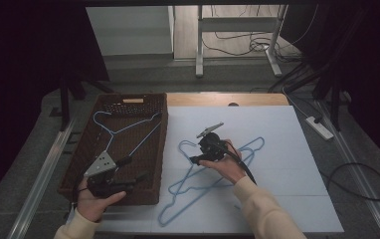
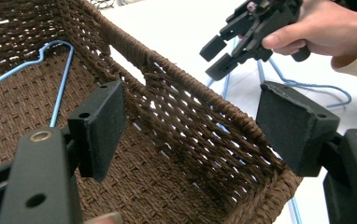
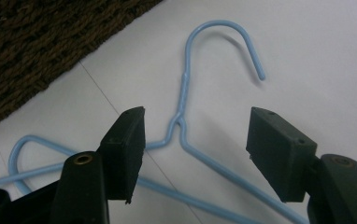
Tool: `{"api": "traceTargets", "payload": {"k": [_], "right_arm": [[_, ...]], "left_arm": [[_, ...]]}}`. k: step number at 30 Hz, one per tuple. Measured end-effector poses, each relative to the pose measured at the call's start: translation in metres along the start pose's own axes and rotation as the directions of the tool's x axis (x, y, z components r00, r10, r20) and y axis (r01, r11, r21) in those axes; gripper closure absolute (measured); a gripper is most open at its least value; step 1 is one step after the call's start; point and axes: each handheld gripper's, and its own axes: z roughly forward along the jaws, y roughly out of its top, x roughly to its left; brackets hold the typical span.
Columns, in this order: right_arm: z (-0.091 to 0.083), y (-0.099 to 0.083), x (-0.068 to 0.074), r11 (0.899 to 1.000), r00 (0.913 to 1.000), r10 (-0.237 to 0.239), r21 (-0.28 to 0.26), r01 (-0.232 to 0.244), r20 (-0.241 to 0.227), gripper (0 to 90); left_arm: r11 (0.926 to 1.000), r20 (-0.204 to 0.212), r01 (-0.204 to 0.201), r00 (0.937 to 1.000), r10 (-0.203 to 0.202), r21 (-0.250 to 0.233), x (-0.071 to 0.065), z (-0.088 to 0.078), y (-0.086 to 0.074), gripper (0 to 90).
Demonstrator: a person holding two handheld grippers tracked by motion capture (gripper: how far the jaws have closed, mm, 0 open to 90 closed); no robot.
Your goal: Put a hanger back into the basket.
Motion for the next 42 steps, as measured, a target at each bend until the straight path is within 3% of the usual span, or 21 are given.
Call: {"api": "traceTargets", "payload": {"k": [17,24,31,40,42], "right_arm": [[0.027,0.015,0.006,0.998,0.9994,-0.029,0.06,0.027,0.017,41.8],[0.04,0.024,0.01,0.995,0.996,-0.063,0.077,0.058,0.064,45.1],[0.048,0.03,0.007,0.996,0.9957,-0.057,0.073,0.052,0.073,48.4],[0.057,0.034,0.009,0.993,0.9911,-0.1,0.078,0.094,0.087,60.4],[0.059,0.035,0.01,0.992,0.9918,-0.101,0.079,0.095,0.078,68.2]], "left_arm": [[1.0,0.002,-0.004,1.0,0.004,0.006,-0.001,0.002,-0.001,25.2],[1.0,0.002,-0.003,1.0,0.003,0.006,0.001,0.002,-0.001,25.2],[1.0,0.003,-0.002,1.0,0.001,0.005,0.001,0.002,-0.001,25.2],[1.0,0.0,0.0,1.0,0.0,0.004,0.002,0.002,-0.002,25.2],[1.0,-0.002,0.0,1.0,0.0,0.004,0.002,0.002,-0.002,25.2]]}}
